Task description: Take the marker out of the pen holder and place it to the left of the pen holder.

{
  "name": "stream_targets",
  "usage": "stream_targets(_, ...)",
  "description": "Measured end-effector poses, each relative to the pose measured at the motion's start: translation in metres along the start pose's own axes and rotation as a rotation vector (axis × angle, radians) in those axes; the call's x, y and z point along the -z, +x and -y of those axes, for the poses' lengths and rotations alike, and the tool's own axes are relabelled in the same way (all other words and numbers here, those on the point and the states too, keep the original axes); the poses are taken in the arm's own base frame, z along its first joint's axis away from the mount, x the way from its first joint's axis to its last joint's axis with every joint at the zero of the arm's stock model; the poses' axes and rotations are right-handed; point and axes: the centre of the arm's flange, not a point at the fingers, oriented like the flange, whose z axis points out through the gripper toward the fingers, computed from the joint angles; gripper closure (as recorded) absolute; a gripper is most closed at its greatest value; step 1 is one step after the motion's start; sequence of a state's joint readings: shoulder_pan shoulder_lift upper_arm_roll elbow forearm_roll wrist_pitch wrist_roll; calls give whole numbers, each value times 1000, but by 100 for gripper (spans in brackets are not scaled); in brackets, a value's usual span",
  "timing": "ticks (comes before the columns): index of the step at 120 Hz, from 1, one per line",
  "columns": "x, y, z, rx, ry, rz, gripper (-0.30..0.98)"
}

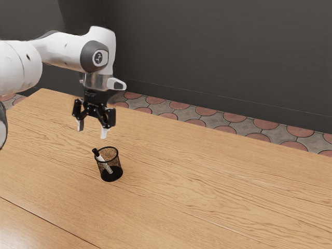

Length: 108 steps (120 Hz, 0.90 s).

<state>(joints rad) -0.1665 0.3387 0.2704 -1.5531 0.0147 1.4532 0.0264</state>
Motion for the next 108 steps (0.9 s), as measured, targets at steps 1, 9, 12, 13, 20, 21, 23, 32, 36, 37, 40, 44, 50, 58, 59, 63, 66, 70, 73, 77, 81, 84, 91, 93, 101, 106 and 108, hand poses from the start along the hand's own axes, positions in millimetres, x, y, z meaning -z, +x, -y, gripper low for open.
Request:
stream_targets(1, -3, 2, 1, 2, -2, 7, 0)
stream_targets(9, -24, 17, 1, 8, -20, 54, 0)
stream_targets(12, -31, 22, 1, 10, -29, 70, 0)
stream_targets(13, -33, 23, 0, 10, -32, 74, 0)
stream_targets(20, -43, 29, -2, 10, -47, 93, 0)
stream_targets(21, -44, 30, -2, 9, -49, 94, 0)
stream_targets(23, -45, 31, -3, 8, -52, 96, 0)
stream_targets(32, -53, 39, 1, 7, -74, 105, 0)
stream_targets(36, -56, 42, 5, 1, -85, 108, 0)
stream_targets(37, -57, 42, 5, -2, -87, 108, 0)
stream_targets(40, -58, 43, 7, -11, -93, 108, 0)
stream_targets(44, -59, 44, 9, -24, -99, 108, 1)
stream_targets(50, -64, 47, 14, -42, -108, 115, 1)
stream_targets(58, -72, 51, 18, -68, -115, 125, 2)
stream_targets(59, -74, 51, 19, -71, -116, 127, 3)
stream_targets(63, -80, 56, 18, -85, -116, 136, 3)
stream_targets(66, -83, 59, 18, -96, -116, 137, 4)
stream_targets(70, -87, 64, 17, -110, -116, 130, 5)
stream_targets(73, -89, 67, 16, -120, -115, 122, 5)
stream_targets(77, -90, 70, 17, -130, -119, 108, 6)
stream_targets(81, -90, 72, 22, -134, -127, 95, 7)
stream_targets(84, -90, 73, 24, -138, -131, 86, 8)
stream_targets(91, -89, 75, 27, -151, -136, 68, 13)
stream_targets(93, -88, 75, 27, -155, -136, 63, 14)
stream_targets(101, -86, 76, 25, -172, -134, 48, 24)
stream_targets(106, -85, 76, 24, -178, -133, 42, 29)
stream_targets(108, -85, 76, 24, -180, -132, 40, 31)
